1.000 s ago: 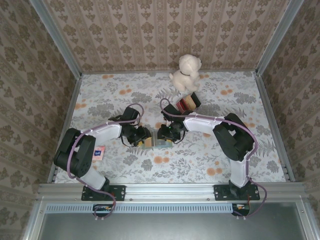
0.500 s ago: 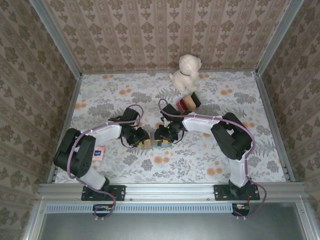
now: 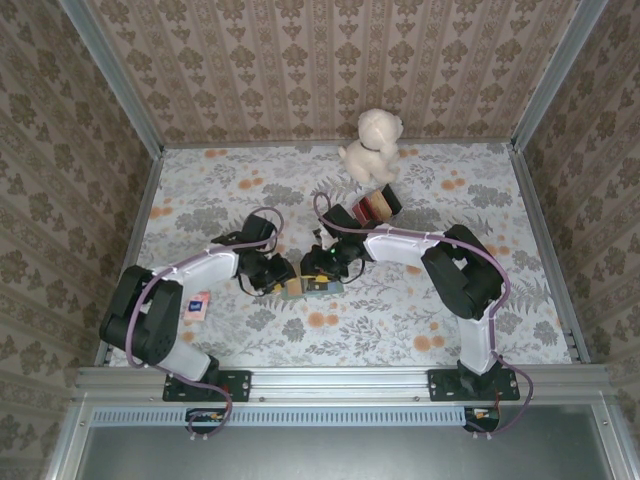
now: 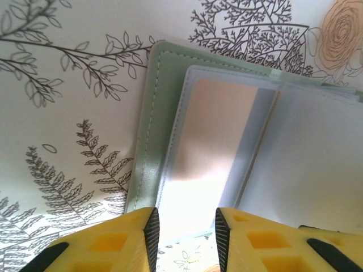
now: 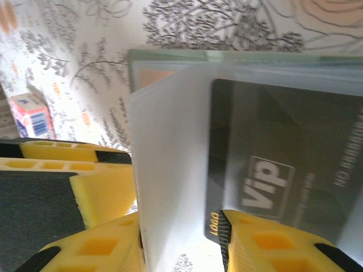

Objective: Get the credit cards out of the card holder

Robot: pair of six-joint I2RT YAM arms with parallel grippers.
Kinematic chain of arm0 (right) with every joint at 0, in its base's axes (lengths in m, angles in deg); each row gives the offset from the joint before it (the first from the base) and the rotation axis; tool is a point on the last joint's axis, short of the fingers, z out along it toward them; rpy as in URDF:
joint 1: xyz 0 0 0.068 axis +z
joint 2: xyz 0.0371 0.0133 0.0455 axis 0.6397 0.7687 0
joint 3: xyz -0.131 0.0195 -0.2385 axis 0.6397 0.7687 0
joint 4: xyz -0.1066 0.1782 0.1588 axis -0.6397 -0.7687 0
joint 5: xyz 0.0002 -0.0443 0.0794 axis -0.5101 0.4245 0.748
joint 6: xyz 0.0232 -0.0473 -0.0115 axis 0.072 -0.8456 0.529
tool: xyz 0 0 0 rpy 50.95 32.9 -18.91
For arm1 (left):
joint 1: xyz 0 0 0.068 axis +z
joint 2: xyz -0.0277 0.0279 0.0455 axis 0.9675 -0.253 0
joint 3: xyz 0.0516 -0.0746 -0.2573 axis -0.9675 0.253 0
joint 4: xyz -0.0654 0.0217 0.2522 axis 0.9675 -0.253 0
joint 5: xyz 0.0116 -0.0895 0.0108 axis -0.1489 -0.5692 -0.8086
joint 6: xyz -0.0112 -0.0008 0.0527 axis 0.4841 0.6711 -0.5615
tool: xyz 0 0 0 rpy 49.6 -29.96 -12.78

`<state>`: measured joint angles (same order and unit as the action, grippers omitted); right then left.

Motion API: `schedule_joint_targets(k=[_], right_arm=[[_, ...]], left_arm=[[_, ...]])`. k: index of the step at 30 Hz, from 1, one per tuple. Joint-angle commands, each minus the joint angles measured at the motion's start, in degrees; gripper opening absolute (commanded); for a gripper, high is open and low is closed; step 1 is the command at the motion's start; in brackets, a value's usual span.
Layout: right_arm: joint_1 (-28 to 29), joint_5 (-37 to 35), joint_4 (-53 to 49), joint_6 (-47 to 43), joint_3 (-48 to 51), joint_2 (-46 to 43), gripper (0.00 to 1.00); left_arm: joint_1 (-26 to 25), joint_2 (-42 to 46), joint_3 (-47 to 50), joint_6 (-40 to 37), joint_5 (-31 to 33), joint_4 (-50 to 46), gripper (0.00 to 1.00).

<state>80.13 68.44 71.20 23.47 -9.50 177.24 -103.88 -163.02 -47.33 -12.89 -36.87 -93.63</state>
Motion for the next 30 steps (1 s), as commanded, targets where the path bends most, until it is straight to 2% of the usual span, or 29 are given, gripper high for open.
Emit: schedule_joint_targets(k=[1,8,14,20,24,27,30], right_arm=[[0.3,4.4,3.7,1.5,-1.5,1.7,0.40],[0.3,11.9,7.8,2.6,-3.1,3.9,0.42],[0.0,12.9,6.4,0.8,-4.3,3.5,0.48],[-1.2,-0.1,-3.6,-2.9,-4.3,-0.3,0.47],[-2.0,-8.7,-9.5,-4.8,-3.8,-2.3,0.43],[-2.0,-14.8,-13.5,-6.2,-3.5,-2.8,0.41],[-2.1,-17.2,-14.4,-6.6,-2.5,-3.3,0.40]], left_arm=[[0.0,3.3,-0.3,-1.1,3.3,-4.1,0.34],[2.0,10.8,2.1,1.3,10.2,-9.8,0.33],[4.8,18.5,4.4,3.0,10.5,-7.8,0.32],[4.1,18.8,3.6,1.4,3.3,-1.8,0.33],[2.8,14.3,-0.7,-0.7,1.6,-2.4,0.32],[-0.5,10.2,-3.1,-1.3,0.2,-1.3,0.28],[-1.9,6.1,-4.1,-1.0,-1.7,1.2,0.26]])
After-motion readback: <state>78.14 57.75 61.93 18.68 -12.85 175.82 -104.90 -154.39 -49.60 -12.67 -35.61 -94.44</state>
